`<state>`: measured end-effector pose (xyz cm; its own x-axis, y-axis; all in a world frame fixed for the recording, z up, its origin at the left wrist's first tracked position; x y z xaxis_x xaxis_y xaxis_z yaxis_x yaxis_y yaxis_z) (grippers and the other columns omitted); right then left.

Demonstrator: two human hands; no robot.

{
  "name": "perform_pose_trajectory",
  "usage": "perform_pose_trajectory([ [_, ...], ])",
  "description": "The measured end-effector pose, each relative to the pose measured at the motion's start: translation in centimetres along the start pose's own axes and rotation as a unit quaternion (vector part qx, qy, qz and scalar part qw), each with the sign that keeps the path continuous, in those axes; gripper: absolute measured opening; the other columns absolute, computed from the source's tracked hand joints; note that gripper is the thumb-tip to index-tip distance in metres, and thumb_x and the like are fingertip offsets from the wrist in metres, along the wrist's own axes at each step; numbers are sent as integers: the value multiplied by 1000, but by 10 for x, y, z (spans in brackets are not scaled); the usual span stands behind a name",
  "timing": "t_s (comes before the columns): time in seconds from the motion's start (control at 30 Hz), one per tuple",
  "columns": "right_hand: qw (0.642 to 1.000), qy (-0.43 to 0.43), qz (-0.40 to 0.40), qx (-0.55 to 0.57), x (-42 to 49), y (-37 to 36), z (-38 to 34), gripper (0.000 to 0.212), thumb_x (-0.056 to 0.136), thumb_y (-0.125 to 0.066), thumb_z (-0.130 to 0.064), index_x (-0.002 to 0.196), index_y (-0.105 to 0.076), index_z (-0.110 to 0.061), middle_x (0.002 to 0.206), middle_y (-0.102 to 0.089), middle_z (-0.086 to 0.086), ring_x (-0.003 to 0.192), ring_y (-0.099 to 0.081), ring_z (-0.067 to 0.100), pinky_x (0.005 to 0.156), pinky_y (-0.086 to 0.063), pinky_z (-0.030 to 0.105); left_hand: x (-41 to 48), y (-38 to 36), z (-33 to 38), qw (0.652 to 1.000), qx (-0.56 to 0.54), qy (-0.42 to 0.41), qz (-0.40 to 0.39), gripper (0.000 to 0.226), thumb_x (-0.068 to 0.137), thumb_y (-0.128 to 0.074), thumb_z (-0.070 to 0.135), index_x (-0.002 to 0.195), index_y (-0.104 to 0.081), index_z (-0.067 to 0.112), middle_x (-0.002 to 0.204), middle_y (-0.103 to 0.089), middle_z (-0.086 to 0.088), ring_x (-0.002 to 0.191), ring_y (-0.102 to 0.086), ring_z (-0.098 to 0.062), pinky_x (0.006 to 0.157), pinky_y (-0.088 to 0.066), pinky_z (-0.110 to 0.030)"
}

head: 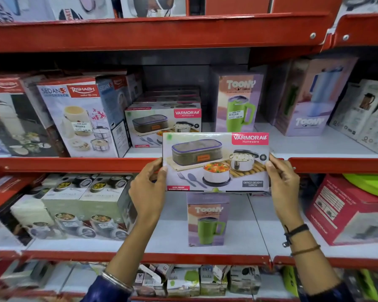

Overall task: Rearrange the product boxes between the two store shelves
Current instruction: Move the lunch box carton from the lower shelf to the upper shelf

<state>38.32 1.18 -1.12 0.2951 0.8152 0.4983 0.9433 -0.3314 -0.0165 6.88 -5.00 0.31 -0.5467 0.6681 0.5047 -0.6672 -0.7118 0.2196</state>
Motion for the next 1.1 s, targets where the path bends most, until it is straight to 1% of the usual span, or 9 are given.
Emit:
perform_pose_trajectory([
  [0.13, 1000, 15, 2, -20, -1, 0, -2, 29, 93, -53, -10, 121, -58, -9, 112, -56, 10, 91, -57, -10, 82, -46, 7, 0, -2, -3, 1000, 1, 1, -5, 23, 86, -62, 24, 109, -67, 22, 98, -73, 3, 83, -64, -3, 82, -53, -31],
  [0.23, 999, 34, -1, -29, 3, -3, -9, 29, 93, -53, -10, 122, -57, -14, 111, -57, 8, 96, -57, 0, 90, -49, 18, 4, -2, -2, 1000, -17, 0, -6, 21, 86, -62, 20, 106, -67, 23, 90, -70, 12, 79, -61, 10, 81, -53, -29],
  [0.37, 997, 69, -4, -27, 14, -19, -27, 34, 90, -57, -11, 124, -54, -13, 113, -55, 8, 96, -57, -7, 85, -47, 10, 20, 6, 8, 998, -27, -49, 14, 23, 87, -60, 17, 110, -63, 18, 102, -66, -1, 86, -61, -14, 80, -53, -36],
  [0.5, 996, 78, -20, -32, 26, -54, -41, 48, 85, -66, -17, 129, -50, -21, 122, -52, 3, 112, -55, 10, 97, -49, 26, 43, 9, 16, 996, -4, -83, 12, 28, 92, -54, 17, 120, -56, 11, 111, -49, -4, 95, -50, -13, 71, -41, -2],
  [0.63, 994, 92, -33, -45, 37, -100, -44, 56, 81, -69, -13, 132, -48, -18, 124, -49, 1, 118, -50, 18, 103, -46, 43, 73, 8, 0, 996, 9, -89, 0, 41, 93, -49, 23, 131, -43, 8, 116, -41, -8, 104, -44, -16, 89, -44, -28],
  [0.77, 994, 89, -39, -49, 37, -139, -32, 57, 81, -70, -13, 131, -45, -26, 125, -47, -4, 121, -49, 19, 104, -44, 47, 92, 2, -23, 995, 63, -78, -20, 57, 93, -48, 20, 141, -23, 2, 130, -31, -17, 108, -36, -16, 91, -27, -16],
  [0.87, 993, 91, -45, -59, 32, -160, -19, 56, 82, -69, -12, 132, -46, -20, 122, -48, -5, 117, -50, 19, 103, -45, 47, 100, -7, -41, 994, 69, -78, -45, 64, 93, -48, 23, 144, -14, 3, 139, -20, -19, 125, -33, -28, 104, -29, -29],
  [0.97, 989, 104, -55, -85, 28, -175, -8, 54, 85, -66, -13, 134, -44, -20, 123, -48, -1, 118, -48, 17, 103, -45, 44, 102, -18, -54, 991, 87, -66, -75, 66, 94, -47, 24, 144, -11, -1, 149, -4, -28, 139, -9, -39, 115, -17, -43],
  [1.1, 977, 128, -58, -162, 25, -182, 1, 60, 86, -64, -15, 138, -35, -15, 136, -45, 13, 127, -41, 24, 107, -40, 48, 96, -35, -62, 976, 156, -113, -98, 71, 94, -38, 40, 143, -10, -3, 153, 15, -24, 140, 20, -29, 115, 1, -47],
])
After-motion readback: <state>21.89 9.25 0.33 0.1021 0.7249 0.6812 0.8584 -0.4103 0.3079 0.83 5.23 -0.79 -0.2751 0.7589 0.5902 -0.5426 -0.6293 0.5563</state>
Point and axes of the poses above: each hand's wrist, its own x-axis towards the middle knuckle, its own y-axis out of the back of the hand, z = x × y, the point moved 6 cm from there along x, towards the middle knuckle
